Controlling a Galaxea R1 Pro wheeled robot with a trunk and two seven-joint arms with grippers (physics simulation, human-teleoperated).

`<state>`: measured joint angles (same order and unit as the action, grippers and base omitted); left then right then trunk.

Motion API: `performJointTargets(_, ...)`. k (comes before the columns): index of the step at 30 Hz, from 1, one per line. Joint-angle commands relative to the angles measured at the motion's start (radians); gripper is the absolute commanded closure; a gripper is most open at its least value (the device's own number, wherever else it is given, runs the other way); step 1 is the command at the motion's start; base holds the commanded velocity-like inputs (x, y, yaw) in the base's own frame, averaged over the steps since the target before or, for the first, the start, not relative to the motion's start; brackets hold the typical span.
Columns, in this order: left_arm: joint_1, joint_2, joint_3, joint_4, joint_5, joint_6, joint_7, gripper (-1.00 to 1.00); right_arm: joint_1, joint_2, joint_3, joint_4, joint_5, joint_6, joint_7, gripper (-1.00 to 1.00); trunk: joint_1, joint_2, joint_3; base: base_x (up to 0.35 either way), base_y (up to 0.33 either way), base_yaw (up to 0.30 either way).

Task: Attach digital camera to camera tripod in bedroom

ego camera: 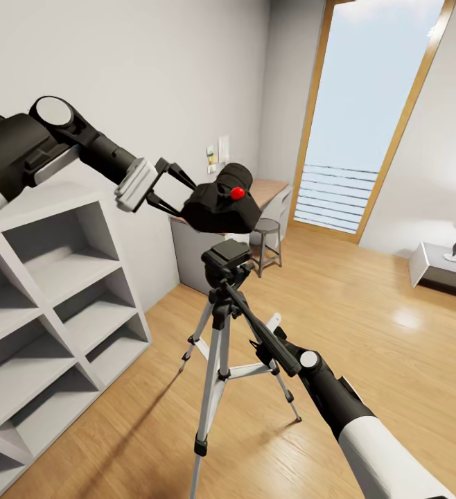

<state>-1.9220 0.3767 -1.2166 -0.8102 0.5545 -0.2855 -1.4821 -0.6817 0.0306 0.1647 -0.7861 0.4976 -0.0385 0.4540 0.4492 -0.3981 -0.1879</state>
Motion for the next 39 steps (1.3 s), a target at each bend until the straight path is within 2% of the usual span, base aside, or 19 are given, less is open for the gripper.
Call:
performJointTargets(1,-0.006,-0.002,-0.022,0.004,0.022,-0.023,0.002,1.00,0.000,0.001,-0.004,0.061,-0.059,-0.004,0.005,1.00,0.001,-0.002,-0.002,0.000,0.000,0.000)
performJointTargets(3,-0.010,-0.009,-0.052,0.010,0.050,-0.041,0.002,1.00,0.000,0.001,-0.003,0.061,-0.059,-0.004,0.005,1.00,0.001,-0.002,-0.002,0.000,0.000,0.000)
performJointTargets(4,-0.010,-0.009,-0.052,0.010,0.050,-0.041,0.002,1.00,0.000,0.001,-0.003,0.061,-0.059,-0.004,0.005,1.00,0.001,-0.002,-0.002,0.000,0.000,0.000)
performJointTargets(8,-0.019,-0.018,-0.111,0.011,0.099,-0.064,0.001,1.00,0.001,0.004,-0.003,0.061,-0.058,-0.004,0.005,1.00,0.001,-0.002,-0.002,0.000,0.000,0.000)
performJointTargets(11,-0.034,-0.021,-0.138,0.005,0.122,-0.075,0.001,1.00,0.002,0.008,-0.002,0.061,-0.056,-0.004,0.005,1.00,0.001,-0.002,-0.002,0.000,0.000,0.000)
performJointTargets(18,-0.052,-0.019,-0.160,-0.025,0.140,-0.086,0.000,1.00,0.002,0.012,0.000,0.061,-0.053,-0.004,0.005,1.00,0.001,-0.002,-0.002,0.000,0.000,0.000)
performJointTargets(26,-0.057,-0.010,-0.164,-0.064,0.154,-0.095,0.000,1.00,0.003,0.014,0.002,0.061,-0.051,-0.005,0.005,1.00,0.001,-0.002,-0.002,0.000,0.000,0.000)
performJointTargets(35,-0.079,-0.005,-0.166,-0.073,0.165,-0.134,0.000,1.00,0.006,0.019,0.005,0.059,-0.049,-0.005,0.005,1.00,0.001,-0.002,-0.002,0.000,0.000,0.000)
performJointTargets(39,-0.084,0.014,-0.167,-0.074,0.168,-0.171,0.000,1.00,0.009,0.019,0.006,0.056,-0.048,-0.005,0.006,1.00,0.001,-0.002,-0.002,0.000,0.000,0.000)
